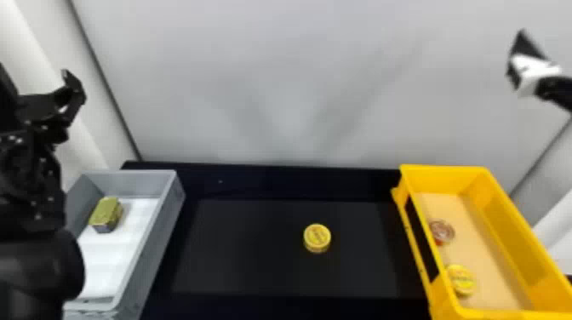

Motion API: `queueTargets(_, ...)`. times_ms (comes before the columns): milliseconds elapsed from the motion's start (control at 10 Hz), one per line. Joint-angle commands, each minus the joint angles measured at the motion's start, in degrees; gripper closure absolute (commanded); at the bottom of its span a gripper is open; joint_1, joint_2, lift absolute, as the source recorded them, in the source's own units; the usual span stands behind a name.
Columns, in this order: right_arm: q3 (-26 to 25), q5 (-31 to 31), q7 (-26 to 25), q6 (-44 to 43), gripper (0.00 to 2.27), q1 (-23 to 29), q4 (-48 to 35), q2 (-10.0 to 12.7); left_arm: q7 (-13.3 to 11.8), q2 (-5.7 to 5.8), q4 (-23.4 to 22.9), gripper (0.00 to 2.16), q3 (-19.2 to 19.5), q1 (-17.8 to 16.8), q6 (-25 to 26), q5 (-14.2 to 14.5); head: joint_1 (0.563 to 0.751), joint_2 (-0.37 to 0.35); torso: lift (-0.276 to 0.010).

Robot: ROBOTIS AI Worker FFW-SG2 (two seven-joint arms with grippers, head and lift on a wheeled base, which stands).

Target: Pick up the round yellow can and place it in the yellow rectangular box

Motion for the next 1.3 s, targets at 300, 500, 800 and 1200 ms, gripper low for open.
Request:
queueTargets(300, 7.3, 5.7, 9.5, 22.1, 0.14, 1.4, 0.8, 0.1, 0.0, -0.15, 0.3, 0.10, -0.1, 0.0, 0.1, 0.0, 0.694, 0.014, -0.061)
queueTargets(500, 11.2, 12.0, 16.8, 27.1, 0.14, 2.6, 3.5, 0.1, 0.0, -0.15, 0.4, 0.10, -0.1, 0.0, 0.1, 0.1, 0.694, 0.014, -0.061)
queueTargets(800, 15.7, 13.2, 21.6, 28.3, 0.12, 3.6, 11.2, 0.8, 0.0, -0.15, 0.4, 0.10, -0.2, -0.1, 0.2, 0.1, 0.694, 0.014, -0.061)
queueTargets(1200, 20.3, 13.3, 25.2, 27.3, 0.11, 1.9, 17.9, 0.8, 0.0, -0.15, 0.4, 0.10, -0.3, -0.1, 0.3, 0.0, 0.694, 0.014, -0.061)
